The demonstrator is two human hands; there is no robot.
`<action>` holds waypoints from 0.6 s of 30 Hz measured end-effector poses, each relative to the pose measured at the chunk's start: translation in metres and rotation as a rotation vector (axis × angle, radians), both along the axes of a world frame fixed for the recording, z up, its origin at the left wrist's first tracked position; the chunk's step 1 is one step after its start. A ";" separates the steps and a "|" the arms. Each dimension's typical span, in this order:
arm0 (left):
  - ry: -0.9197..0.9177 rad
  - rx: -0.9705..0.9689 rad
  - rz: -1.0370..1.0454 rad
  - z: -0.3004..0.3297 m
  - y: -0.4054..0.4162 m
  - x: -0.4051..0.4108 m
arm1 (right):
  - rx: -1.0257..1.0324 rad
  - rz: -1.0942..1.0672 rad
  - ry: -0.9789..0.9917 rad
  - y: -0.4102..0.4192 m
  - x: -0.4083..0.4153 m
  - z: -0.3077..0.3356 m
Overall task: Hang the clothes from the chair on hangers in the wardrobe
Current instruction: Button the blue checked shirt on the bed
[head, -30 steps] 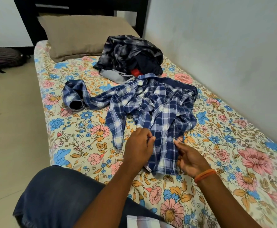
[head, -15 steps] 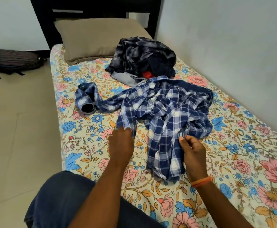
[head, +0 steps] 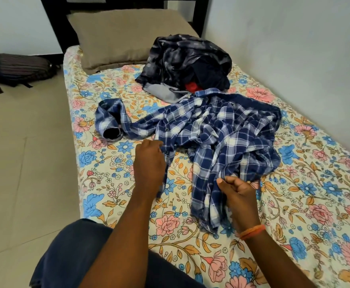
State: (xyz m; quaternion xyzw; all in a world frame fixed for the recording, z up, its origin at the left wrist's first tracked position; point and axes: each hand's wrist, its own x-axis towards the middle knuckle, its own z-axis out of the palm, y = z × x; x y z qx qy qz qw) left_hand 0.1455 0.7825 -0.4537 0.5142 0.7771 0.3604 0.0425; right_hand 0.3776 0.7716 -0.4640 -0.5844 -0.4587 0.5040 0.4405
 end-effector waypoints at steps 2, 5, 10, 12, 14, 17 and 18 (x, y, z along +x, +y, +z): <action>0.159 -0.127 -0.065 -0.006 0.011 0.000 | -0.099 0.008 0.059 0.000 0.007 -0.002; 0.348 -0.341 -0.048 -0.009 0.018 0.007 | -0.241 -0.009 0.214 0.000 0.017 0.005; 0.253 -0.337 0.018 -0.020 0.029 0.011 | -0.315 -0.009 0.353 0.005 0.026 0.013; 0.136 -0.288 0.062 -0.024 0.033 0.010 | -0.330 -0.027 0.378 0.008 0.028 0.014; -0.037 -0.238 0.104 -0.030 0.036 0.004 | -0.343 -0.022 0.385 0.009 0.029 0.015; -0.243 -0.216 0.084 -0.035 0.037 -0.004 | -0.356 0.044 0.367 0.009 0.030 0.015; -0.238 -0.243 0.067 -0.033 0.036 -0.005 | -0.354 0.060 0.356 0.009 0.030 0.015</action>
